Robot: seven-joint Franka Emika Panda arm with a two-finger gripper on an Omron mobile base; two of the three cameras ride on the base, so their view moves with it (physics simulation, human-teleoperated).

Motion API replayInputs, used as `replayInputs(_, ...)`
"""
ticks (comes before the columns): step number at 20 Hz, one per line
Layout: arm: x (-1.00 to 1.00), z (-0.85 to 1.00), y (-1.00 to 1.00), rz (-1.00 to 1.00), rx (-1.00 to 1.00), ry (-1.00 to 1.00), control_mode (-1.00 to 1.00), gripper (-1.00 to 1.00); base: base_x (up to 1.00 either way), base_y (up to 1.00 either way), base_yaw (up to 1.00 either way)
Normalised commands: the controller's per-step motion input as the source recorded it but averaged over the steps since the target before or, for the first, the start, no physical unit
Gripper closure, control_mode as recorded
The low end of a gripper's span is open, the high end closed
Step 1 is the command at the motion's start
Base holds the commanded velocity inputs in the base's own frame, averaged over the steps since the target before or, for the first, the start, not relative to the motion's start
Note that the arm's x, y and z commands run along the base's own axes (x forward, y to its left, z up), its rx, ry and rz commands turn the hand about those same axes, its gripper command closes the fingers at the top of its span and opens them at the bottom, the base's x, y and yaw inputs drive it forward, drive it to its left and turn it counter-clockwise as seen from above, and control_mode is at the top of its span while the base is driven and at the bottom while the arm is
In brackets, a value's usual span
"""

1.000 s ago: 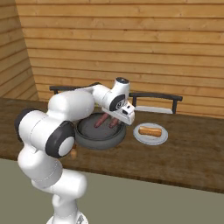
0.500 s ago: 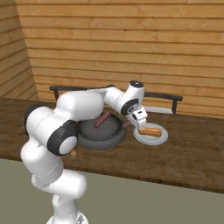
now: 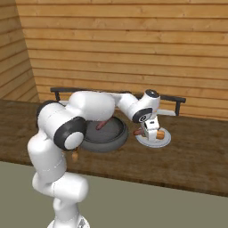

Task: Place one bun and one sausage from the bowl on each plate.

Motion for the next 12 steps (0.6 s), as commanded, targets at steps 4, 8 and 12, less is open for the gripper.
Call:
replayInputs(4,0.07,-0.24,-0.25,-0.24,0.1,0.06,-1.0,1.0,0.0,0.0,0.0)
replayInputs(8,0.3,-0.39,-0.13,-0.19,0.07,0.05,-1.0,1.0,0.0,0.0,0.0)
replayInputs(12,0.57,-0.44,-0.13,-0.06,0.07,0.04,-1.0,1.0,0.0,0.0,0.0)
